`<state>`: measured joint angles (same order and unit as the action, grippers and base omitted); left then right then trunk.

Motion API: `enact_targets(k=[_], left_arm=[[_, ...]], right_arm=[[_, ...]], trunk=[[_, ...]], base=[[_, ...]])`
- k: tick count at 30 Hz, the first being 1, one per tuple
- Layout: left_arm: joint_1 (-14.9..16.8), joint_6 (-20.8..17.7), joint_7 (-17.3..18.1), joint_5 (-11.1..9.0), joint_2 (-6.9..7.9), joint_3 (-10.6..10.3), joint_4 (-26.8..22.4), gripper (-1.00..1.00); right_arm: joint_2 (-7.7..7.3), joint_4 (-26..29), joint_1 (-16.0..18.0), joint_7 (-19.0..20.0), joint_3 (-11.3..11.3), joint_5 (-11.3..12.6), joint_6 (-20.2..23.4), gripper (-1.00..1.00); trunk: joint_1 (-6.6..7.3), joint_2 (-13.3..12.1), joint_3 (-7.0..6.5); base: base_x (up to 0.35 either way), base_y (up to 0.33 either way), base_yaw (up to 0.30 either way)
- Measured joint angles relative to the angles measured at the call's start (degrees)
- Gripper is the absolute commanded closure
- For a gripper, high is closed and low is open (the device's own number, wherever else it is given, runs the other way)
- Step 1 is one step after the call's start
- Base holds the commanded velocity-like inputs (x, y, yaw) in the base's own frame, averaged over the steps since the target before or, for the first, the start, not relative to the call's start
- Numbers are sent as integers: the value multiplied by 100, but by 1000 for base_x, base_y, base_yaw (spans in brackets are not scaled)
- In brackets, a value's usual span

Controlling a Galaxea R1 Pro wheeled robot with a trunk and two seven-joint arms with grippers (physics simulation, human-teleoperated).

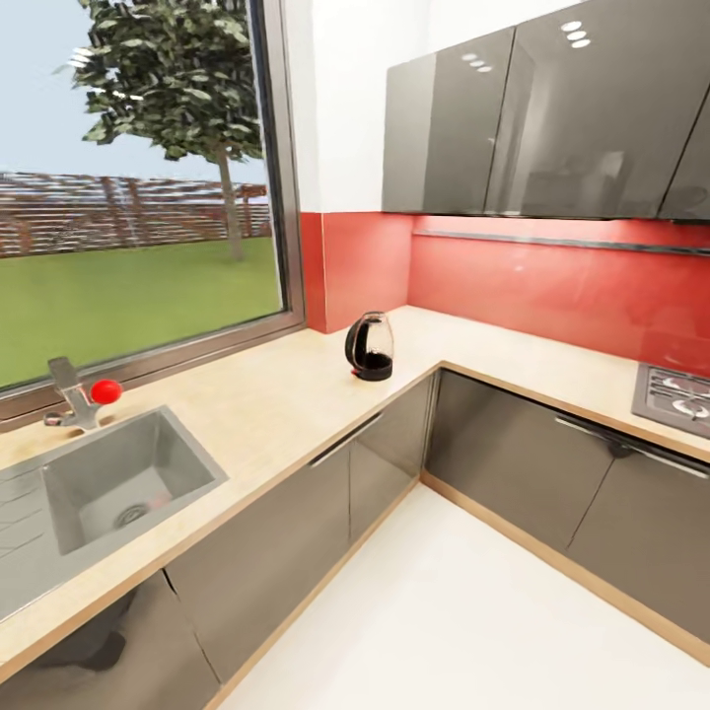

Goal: Set up a coffee station on the kitchen countertop: keep the coffee maker on the countertop, move the bottle of coffee from the kitchen shelf to the counter next to the coffee maker, place a paper coffee filter on top of the coffee maker, put the saucer next to the coffee maker with the coffee cup on the saucer, and place the electric kettle next to the coffee maker.

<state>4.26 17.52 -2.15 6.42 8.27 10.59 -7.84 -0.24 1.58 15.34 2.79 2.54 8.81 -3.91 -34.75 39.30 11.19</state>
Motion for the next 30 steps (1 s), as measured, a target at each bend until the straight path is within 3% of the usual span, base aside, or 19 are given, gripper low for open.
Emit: enact_targets(k=[30], left_arm=[[0, 5, 0, 1, -23, -1, 57, -100]], right_arm=[[0, -1, 0, 0, 0, 0, 0, -100]], trunk=[[0, 0, 0]], base=[[264, -212, 0]])
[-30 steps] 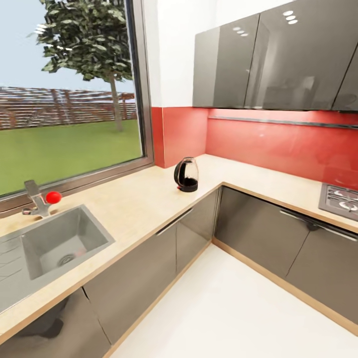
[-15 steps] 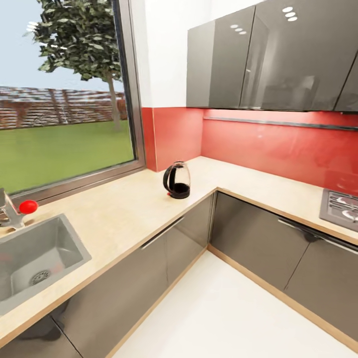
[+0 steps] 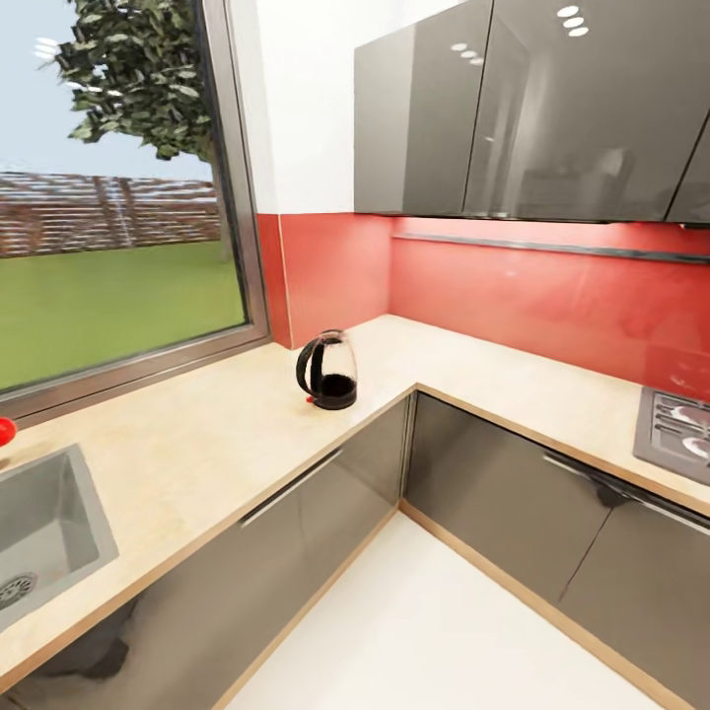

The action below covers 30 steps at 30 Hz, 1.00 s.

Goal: Set up a coffee station on the kitchen countertop: keep the coffee maker on the countertop, move the bottle of coffee from the kitchen shelf to the counter next to the coffee maker, place a paper coffee filter on top of the coffee maker, put the saucer next to the coffee maker with the coffee cup on the saucer, and place the electric kettle next to the coffee maker.

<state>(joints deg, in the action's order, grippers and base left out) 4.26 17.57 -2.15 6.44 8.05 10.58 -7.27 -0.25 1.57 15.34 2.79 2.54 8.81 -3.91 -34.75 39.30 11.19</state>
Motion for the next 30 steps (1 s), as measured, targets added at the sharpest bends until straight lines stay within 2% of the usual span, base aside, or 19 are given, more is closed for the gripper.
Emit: enact_targets(k=[5, 11, 23, 30], left_arm=[[-1, -4, 0, -1, -7, 0, 9, -100], [-2, -5, 0, -1, -19, 0, 15, -100], [-2, -5, 0, -1, -21, 0, 63, -100], [-1, -4, 0, -1, -21, 1, 77, -100]], right_arm=[[0, -1, 2, 0, 0, 0, 0, -100], [1, -2, 2, -2, 0, 0, -1, -100], [1, -2, 3, 0, 0, 0, -1, -100], [1, -1, 1, 3, 0, 0, 1, -100]], trunk=[[-1, 0, 0], [-2, 0, 0], [-3, 0, 0], [-4, 0, 0]], base=[[213, -243, 56], [92, -259, 236], [-5, -266, 275], [-121, -142, 277]])
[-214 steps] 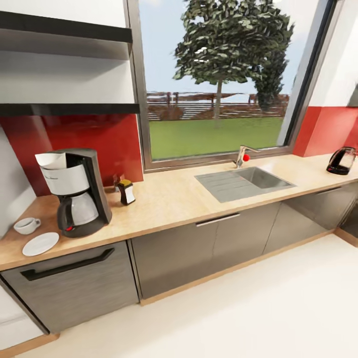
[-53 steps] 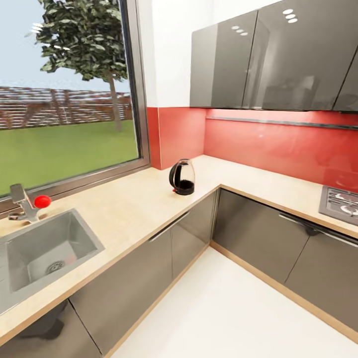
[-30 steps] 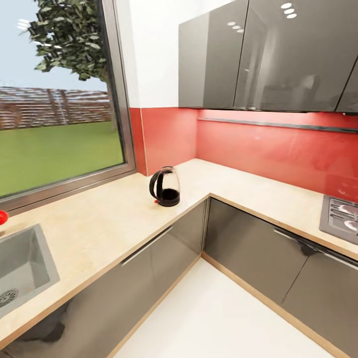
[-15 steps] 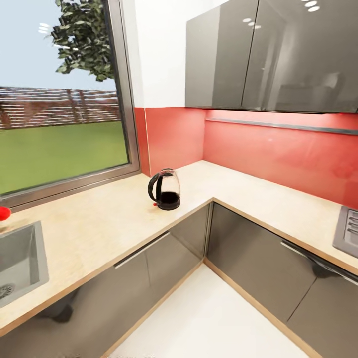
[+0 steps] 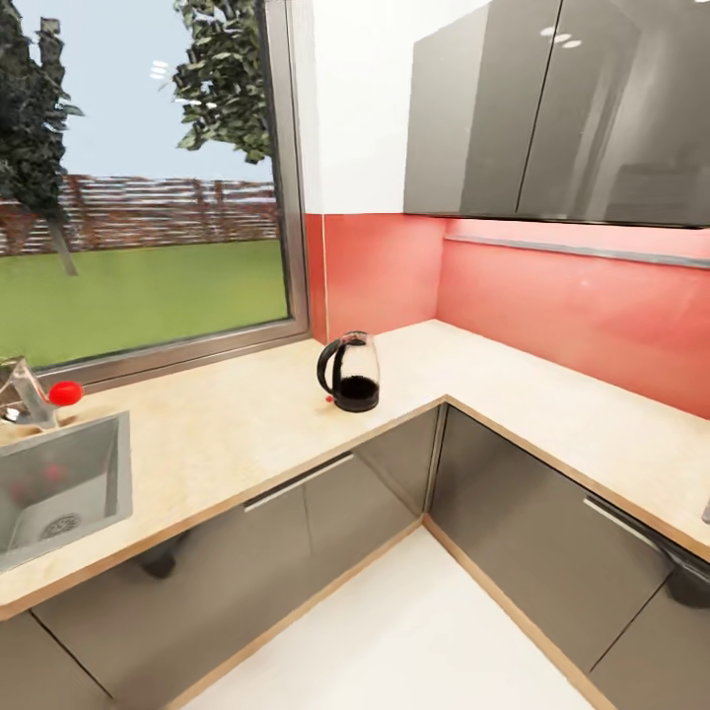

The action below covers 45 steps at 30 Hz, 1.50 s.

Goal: Set up a coffee station on the kitchen countertop: keep the coffee maker on the countertop, move the bottle of coffee from the kitchen shelf to the counter next to the coffee maker, place a paper coffee filter on top of the coffee maker, put the saucer next to the coffee maker with the coffee cup on the saucer, and place the electric kettle next to the coffee maker.

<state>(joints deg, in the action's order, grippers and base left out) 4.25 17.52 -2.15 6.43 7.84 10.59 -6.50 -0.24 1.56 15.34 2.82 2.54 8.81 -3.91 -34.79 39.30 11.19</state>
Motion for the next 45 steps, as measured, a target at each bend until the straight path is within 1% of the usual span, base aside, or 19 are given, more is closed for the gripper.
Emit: enact_targets(k=[7, 14, 23, 27, 29, 33, 36, 39, 42, 45], left_arm=[[-1, 0, 0, 0, 0, 0, 4, -100], [-1, 0, 0, 0, 34, -1, 48, -100], [-46, -8, -38, 12, 77, -9, 343, -100], [-211, -10, -284, 75, 89, -14, 404, -100], [-281, -13, -489, 148, 102, -14, 419, -100], [-328, -30, -748, 230, 110, -17, 444, -100], [-361, -159, -847, 250, 97, -19, 452, -100], [-377, -481, -890, 259, 73, -21, 456, -100], [-382, -901, -919, 262, 73, -21, 448, -100], [-384, -1168, -938, 263, 83, -15, 439, -100]], right_arm=[[0, -1, 1, -3, 0, 0, 0, -100], [0, -1, 3, -2, 0, 1, 0, -100], [0, -1, 3, -4, 0, 1, 0, -100], [0, -1, 1, -5, 0, 1, 0, -100], [0, -1, 2, -4, 0, 1, 0, -100], [0, -1, 1, -6, 0, 1, 0, -100], [0, -1, 1, -9, 0, 1, 0, -100], [0, -1, 0, -10, 0, 1, 0, -100], [0, -1, 0, -10, -3, 1, 0, -100], [0, -1, 0, -10, -4, 1, 0, -100]], trunk=[[1, -1, 0], [2, -1, 0], [2, -1, 0], [2, -1, 0], [2, -1, 0], [2, -1, 0], [2, -1, 0], [2, -1, 0], [2, -1, 1], [2, -1, 1]], base=[[-54, -40, 277], [-3, -2, 277], [0, 0, 277], [0, 0, 277], [0, 0, 277], [0, 0, 277], [0, 0, 277], [0, 0, 277], [0, 0, 276], [0, 0, 167]])
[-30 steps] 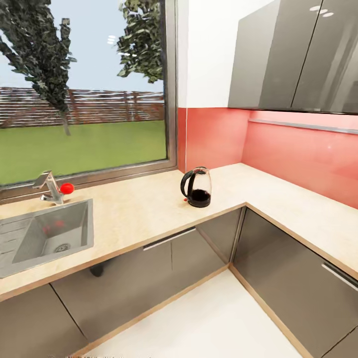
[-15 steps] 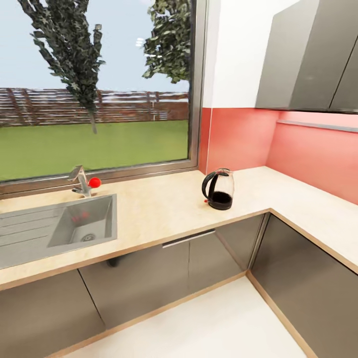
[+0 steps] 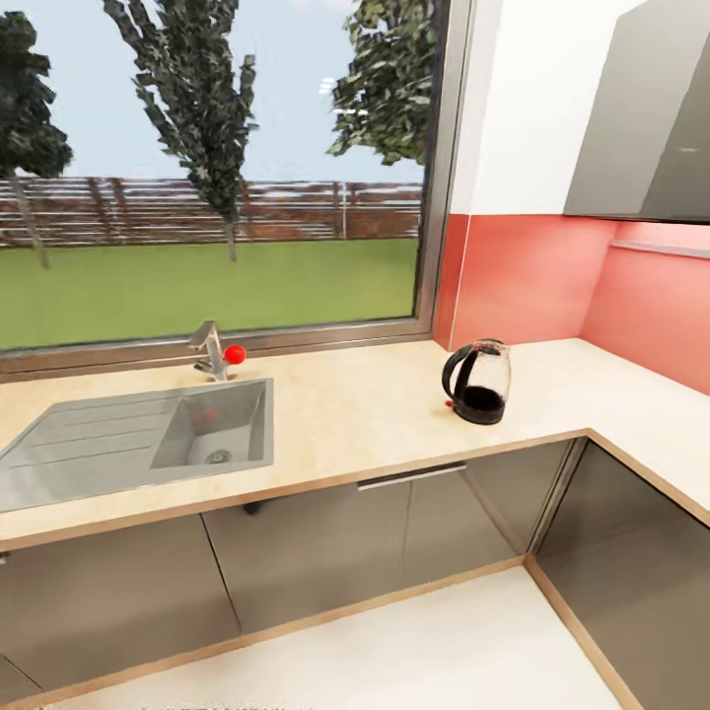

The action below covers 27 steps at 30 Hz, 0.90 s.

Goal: Set up a coffee station on the kitchen countertop: keep the coffee maker on the countertop, move the bottle of coffee from the kitchen shelf to the counter next to the coffee maker, place a paper coffee filter on top of the coffee maker, put the saucer next to the coffee maker with the coffee cup on the saucer, and place the electric kettle next to the coffee maker.

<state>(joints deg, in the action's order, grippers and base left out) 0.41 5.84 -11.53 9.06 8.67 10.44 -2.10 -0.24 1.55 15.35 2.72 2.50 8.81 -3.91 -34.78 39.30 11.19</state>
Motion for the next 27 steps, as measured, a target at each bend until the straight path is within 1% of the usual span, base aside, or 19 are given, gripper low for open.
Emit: enact_targets(k=[1, 5, 7, 16, 22, 24, 26, 27], left_arm=[[0, -91, -10, -3, 7, 2, -2, -100], [-1, -224, -83, -7, 10, 26, -6, -100], [-1, -257, -207, -9, -1, 50, -7, -100], [-1, -219, -247, 10, -22, -5, -11, -100], [-1, -185, -210, 11, -10, -1, -27, -100], [-1, -175, -203, 1, -8, 7, -46, -100], [-1, -165, -192, -16, -4, 20, -60, -100], [-1, -157, -187, -11, -14, 15, -68, -100]], right_arm=[[0, 1, 1, 0, -1, 0, 0, -100], [0, 2, -1, 1, 3, 0, 1, -100], [0, 2, -1, 1, 4, 0, 1, -100], [8, 9, -1, 6, 4, 0, 1, -100], [7, 54, 5, 9, 12, -10, 6, -100], [3, 211, 7, 11, 12, -9, 8, -100], [6, 550, 8, 16, 13, -11, 6, -100], [13, 815, 10, 21, 16, -13, 5, -100]], trunk=[[0, 0, 0], [0, 0, 0], [0, 0, 0], [0, 0, 0], [0, 0, 0], [0, 0, -1], [0, 0, -1], [0, 0, -1]], base=[[0, 0, 89], [0, 0, 35], [0, 0, 6], [0, 0, 1], [0, 0, 0], [0, 0, 0], [0, 0, 0], [0, 0, 0]])
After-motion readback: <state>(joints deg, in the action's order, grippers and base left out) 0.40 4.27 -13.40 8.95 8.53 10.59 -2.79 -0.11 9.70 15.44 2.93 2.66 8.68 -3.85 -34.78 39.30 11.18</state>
